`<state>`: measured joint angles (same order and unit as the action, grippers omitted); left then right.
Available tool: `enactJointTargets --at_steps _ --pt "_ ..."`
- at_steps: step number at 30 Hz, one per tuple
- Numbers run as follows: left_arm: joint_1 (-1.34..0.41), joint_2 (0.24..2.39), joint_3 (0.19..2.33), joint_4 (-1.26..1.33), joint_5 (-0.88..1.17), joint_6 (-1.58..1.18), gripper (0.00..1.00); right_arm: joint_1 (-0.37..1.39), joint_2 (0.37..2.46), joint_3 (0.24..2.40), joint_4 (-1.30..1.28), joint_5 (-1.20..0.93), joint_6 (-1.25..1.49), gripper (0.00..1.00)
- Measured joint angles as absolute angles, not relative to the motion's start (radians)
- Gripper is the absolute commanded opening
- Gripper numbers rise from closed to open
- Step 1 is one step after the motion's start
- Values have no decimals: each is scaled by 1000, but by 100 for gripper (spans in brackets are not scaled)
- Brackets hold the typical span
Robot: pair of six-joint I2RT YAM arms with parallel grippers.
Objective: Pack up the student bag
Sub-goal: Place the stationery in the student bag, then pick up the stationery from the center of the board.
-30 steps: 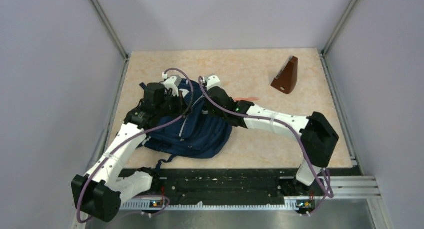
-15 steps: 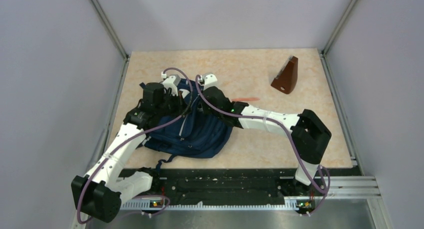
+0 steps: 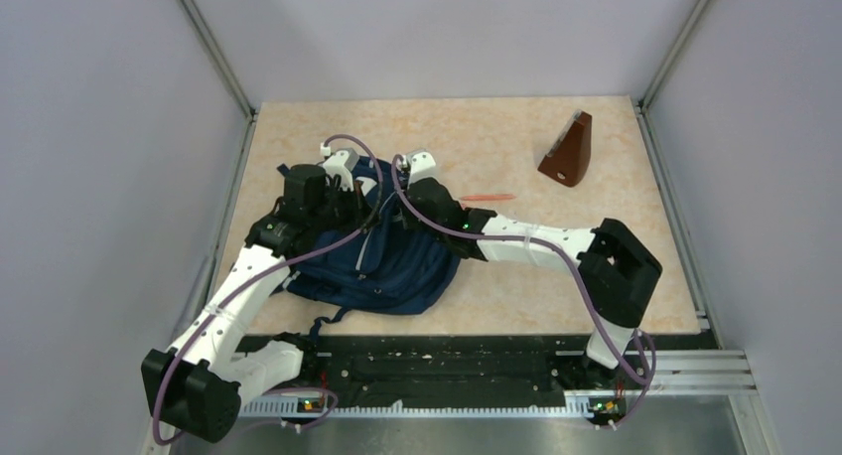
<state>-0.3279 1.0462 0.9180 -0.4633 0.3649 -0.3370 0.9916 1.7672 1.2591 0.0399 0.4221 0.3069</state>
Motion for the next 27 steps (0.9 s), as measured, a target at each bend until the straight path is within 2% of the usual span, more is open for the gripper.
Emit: enactJointTargets --at_steps 6,15,20,27 --pt "-329 1042 918 -465 358 -337 0 992 1681 1140 88 416 267 42" --pt "-330 1042 918 -472 337 -326 0 961 1380 972 7 467 266 54" --pt "-330 1042 918 -472 333 -319 0 813 1264 855 -74 465 324 56" --pt "-330 1042 918 -473 332 -318 0 641 1227 692 -183 412 455 56"
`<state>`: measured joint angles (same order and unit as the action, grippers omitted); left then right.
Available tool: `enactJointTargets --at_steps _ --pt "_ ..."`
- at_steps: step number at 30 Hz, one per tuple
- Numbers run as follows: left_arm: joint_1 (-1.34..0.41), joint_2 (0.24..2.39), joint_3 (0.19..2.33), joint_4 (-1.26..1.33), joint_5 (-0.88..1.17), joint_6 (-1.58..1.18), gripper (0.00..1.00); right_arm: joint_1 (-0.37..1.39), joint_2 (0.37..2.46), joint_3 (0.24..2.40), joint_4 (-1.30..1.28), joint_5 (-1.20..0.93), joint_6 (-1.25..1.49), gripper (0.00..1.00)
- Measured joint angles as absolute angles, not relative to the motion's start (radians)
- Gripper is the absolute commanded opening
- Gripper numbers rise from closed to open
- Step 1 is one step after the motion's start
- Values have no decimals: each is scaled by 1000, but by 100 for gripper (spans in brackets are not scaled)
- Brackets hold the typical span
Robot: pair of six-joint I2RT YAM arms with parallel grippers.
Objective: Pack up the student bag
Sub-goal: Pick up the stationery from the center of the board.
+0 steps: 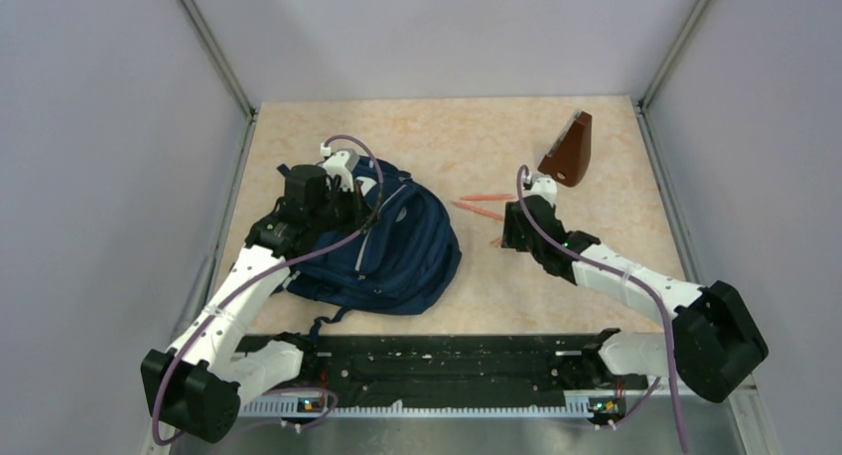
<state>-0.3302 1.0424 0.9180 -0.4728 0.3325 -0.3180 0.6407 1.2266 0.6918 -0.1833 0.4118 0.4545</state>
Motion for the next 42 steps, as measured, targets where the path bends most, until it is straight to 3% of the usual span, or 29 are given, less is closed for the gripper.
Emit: enactJointTargets --at_steps 8,13,31,34,42 --pt "-330 1042 918 -473 336 -318 0 599 1213 602 -167 362 571 56" --pt "-330 1042 918 -473 336 -318 0 597 1329 625 -88 359 506 56" --pt "-330 1042 918 -473 340 -318 0 525 1771 1009 -56 199 103 59" --pt "-330 1042 918 -473 340 -318 0 522 1821 1056 -79 166 67 57" --pt "-330 1042 918 -473 340 -318 0 521 1860 1104 -107 99 26 35"
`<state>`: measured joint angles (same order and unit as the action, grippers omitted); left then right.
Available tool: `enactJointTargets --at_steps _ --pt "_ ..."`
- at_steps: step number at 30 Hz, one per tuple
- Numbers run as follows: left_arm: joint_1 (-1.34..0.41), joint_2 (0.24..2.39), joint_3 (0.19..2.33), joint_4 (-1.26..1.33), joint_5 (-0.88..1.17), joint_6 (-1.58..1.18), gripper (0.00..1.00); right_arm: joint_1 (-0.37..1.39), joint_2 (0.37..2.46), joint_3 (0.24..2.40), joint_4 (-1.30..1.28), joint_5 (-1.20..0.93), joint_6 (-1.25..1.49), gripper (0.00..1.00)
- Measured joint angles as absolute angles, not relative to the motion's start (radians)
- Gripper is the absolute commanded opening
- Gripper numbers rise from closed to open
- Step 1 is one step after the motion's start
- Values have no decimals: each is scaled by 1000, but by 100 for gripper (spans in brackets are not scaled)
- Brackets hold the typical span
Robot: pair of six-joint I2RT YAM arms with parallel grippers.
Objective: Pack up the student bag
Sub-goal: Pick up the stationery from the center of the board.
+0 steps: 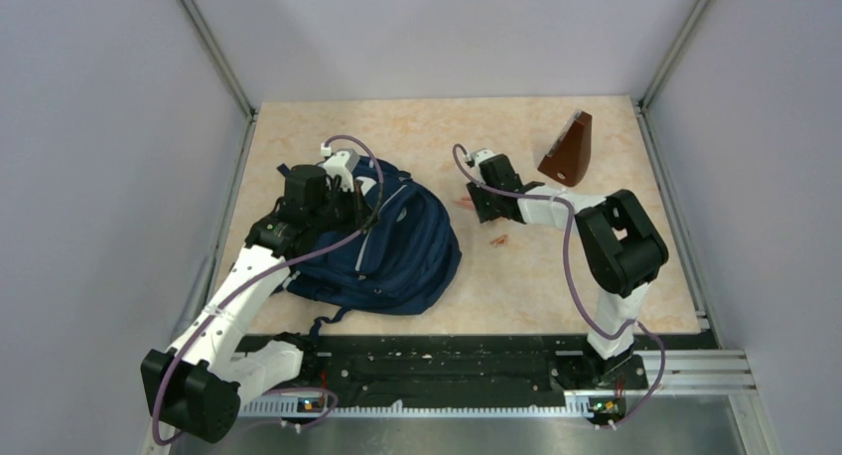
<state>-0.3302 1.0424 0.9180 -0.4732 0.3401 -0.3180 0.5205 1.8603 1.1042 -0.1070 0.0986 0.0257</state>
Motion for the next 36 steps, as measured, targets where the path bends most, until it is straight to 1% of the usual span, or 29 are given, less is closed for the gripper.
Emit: enactJointTargets --at_steps 2,6,11,17,20,25,28,30,36 --pt "-330 1042 918 -473 340 -318 0 521 1860 1105 -111 85 23 29" --pt "-330 1042 918 -473 340 -318 0 524 1860 1105 -114 66 19 13" --pt "-330 1042 918 -473 342 -318 0 542 1860 1105 -119 73 -6 0" --pt "-330 1043 918 -473 342 -315 0 579 1847 1103 -150 84 -19 0" --pt "-330 1043 918 -473 342 -315 0 597 1809 1079 -192 81 -6 0" --pt "-330 1043 918 -473 342 -311 0 605 1669 1035 -290 84 71 0" --pt "-330 1042 918 -472 342 -311 0 605 1541 994 -329 72 137 0" --pt "-330 1042 918 -472 342 -311 0 605 1442 961 -353 25 196 0" --pt "-330 1042 918 -472 343 -311 0 622 1277 875 -309 -174 450 0"
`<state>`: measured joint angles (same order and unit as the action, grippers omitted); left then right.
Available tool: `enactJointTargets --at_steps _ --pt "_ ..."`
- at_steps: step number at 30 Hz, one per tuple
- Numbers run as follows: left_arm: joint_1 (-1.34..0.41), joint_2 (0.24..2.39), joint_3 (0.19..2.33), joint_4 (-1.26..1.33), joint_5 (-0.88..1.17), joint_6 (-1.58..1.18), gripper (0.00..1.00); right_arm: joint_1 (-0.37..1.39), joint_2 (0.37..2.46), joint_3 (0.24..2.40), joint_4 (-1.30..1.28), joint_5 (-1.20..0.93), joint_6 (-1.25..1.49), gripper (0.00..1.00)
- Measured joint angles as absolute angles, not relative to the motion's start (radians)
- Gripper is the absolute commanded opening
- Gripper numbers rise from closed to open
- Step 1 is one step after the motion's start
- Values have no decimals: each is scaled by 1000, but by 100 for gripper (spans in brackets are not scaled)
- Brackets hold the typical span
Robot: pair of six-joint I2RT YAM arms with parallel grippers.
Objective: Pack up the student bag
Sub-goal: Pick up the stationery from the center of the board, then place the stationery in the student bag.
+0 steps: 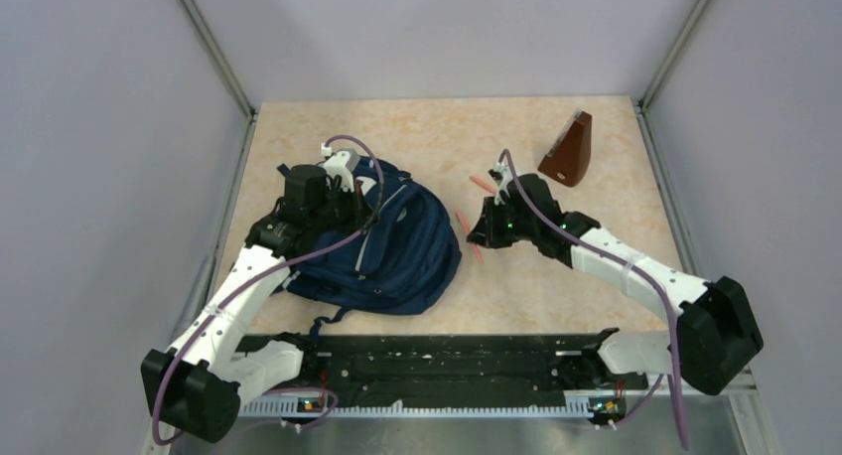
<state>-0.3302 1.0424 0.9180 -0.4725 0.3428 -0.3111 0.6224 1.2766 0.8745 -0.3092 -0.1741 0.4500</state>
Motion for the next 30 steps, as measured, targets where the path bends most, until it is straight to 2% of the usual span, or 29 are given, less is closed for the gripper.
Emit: enactJointTargets --at_steps 10,19,30 --pt "-330 1042 918 -472 340 -311 0 866 1217 802 -45 -244 879 0" --pt "-330 1042 918 -472 341 -311 0 904 1363 800 136 -177 1061 0" --pt "-330 1042 918 -472 343 -311 0 923 1507 860 250 -37 1137 0"
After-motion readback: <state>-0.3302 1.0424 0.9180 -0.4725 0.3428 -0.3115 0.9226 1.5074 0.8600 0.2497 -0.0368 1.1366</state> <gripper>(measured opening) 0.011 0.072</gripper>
